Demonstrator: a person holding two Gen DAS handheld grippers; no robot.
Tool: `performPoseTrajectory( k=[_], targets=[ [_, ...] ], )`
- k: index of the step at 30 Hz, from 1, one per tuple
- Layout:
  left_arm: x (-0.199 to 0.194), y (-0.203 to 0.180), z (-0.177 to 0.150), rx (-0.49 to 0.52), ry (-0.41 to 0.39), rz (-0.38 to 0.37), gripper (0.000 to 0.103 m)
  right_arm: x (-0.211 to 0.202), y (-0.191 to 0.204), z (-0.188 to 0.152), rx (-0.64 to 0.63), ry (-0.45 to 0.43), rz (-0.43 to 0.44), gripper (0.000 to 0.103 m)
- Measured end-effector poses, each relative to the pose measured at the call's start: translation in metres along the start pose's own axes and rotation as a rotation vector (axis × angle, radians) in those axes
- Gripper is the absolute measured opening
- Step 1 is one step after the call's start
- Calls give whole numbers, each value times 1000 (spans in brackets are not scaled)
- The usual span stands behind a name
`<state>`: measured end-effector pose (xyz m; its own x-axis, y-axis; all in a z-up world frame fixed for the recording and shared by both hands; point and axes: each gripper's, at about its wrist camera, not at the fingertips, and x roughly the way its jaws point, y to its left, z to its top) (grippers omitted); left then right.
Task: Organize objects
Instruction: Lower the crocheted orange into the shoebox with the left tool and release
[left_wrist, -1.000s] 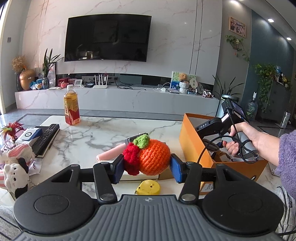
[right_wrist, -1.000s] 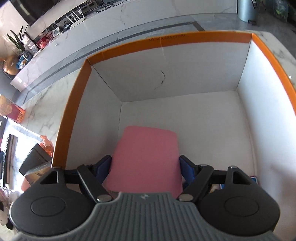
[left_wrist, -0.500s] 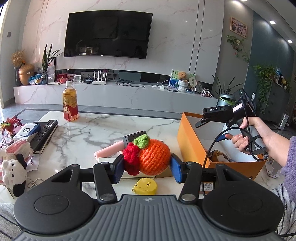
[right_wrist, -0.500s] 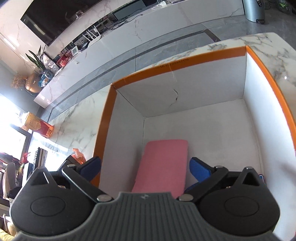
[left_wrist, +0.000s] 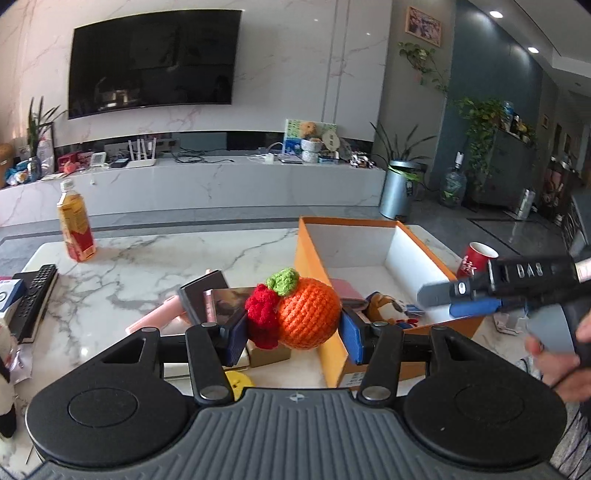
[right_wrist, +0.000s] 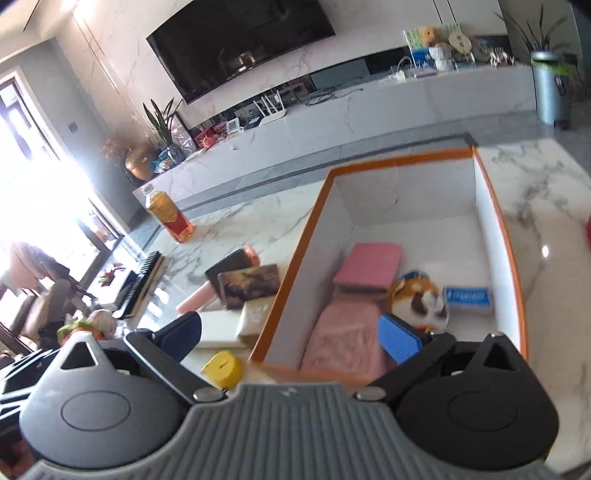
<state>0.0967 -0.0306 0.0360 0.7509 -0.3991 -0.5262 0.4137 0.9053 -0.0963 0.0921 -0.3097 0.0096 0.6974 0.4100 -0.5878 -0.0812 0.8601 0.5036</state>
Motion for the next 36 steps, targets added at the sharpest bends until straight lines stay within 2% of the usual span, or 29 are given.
performPoseTrajectory(
  k=[2,5,7,9,11,13,15,19,22,24,27,31,36],
  targets=[
    [10,-12,11,19,0,-48,60,-15,0,-25,29,-17,-5,102],
    [32,-37,30,58,40,-160,60,-30,1,-52,-2,-47,-59,102],
    [53,-56,39,82,93,-246,60,-33,0,-64,-20,-55,-88,102],
    [77,-76,45,100,141,-324,60,-30,-4,-69,15,-52,-85,102],
    [101,-94,51,110,195,-357,60,-25,-7,-71,39,-42,-66,102],
    [128,-111,57,127,257,-392,60,-22,0,-76,0,-43,-112,102],
    [155,-123,61,129,333,-402,60,-21,2,-77,-37,-55,-173,99],
    [203,-136,58,129,505,-419,60,-24,-13,-78,11,-47,-127,98],
    [229,-146,49,129,614,-376,60,-23,-20,-81,5,-42,-145,98],
    [241,-151,42,150,651,-358,60,-21,-22,-82,-1,-35,-157,98],
    [258,-157,32,150,727,-385,64,-18,-23,-83,-19,-24,-161,98],
    [268,-153,29,132,744,-340,89,-17,-28,-84,-9,-15,-143,98],
    [278,-138,26,23,800,-363,90,-18,-34,-84,14,-10,-129,98]
  ],
)
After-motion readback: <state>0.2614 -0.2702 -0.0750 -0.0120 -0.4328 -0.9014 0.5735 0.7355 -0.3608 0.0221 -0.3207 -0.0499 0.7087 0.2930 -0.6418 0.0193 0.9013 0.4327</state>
